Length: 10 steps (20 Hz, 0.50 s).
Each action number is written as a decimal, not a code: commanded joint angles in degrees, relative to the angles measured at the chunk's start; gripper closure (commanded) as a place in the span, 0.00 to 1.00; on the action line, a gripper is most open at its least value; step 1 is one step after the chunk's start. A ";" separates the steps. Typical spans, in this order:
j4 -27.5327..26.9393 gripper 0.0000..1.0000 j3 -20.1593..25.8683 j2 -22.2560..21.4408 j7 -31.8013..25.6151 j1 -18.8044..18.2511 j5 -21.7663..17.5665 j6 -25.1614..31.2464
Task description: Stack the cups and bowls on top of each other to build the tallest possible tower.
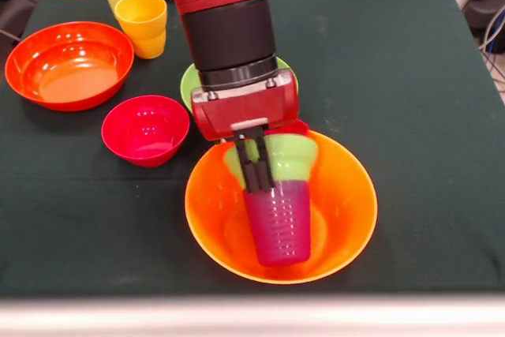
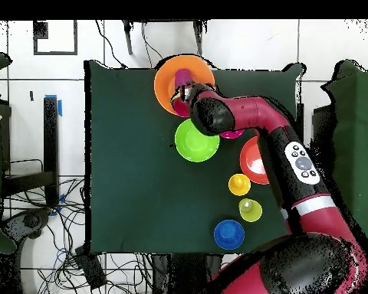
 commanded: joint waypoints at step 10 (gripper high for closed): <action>10.97 1.00 -23.82 -8.27 13.58 6.15 10.47 16.03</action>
